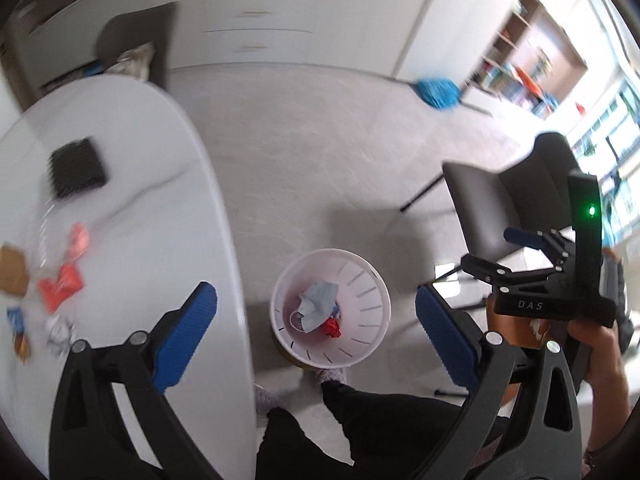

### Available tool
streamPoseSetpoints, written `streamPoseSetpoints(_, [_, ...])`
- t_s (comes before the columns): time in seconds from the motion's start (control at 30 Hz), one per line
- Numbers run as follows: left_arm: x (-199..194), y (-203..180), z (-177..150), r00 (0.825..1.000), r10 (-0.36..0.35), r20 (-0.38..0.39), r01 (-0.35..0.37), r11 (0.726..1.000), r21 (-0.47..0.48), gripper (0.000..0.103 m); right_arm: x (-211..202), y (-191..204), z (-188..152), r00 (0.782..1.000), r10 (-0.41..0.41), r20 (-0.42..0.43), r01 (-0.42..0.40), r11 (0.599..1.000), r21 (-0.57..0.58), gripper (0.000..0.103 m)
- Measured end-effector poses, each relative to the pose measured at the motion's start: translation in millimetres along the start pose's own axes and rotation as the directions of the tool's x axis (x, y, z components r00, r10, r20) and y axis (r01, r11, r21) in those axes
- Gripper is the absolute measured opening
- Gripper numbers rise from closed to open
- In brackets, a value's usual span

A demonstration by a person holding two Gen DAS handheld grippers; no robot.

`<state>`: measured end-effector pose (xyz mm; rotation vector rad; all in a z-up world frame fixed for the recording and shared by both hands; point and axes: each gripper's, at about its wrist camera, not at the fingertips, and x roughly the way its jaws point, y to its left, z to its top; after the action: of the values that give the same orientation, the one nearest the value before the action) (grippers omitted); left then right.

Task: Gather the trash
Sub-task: 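Move both grippers back over the table toward the crumpled white paper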

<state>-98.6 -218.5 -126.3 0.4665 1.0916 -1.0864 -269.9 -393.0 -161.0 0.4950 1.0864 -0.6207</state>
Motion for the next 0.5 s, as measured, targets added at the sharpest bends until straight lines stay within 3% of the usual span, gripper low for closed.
streamPoseSetpoints(0.5, [-28.7, 80.6, -35.0, 0.989, 0.145, 0.015, -0.137, 0.964, -0.229, 0.095, -2.5, 78.2, 16.0, 0.998, 0.064, -0.001, -0.063, 0.981, -0.185, 0.1])
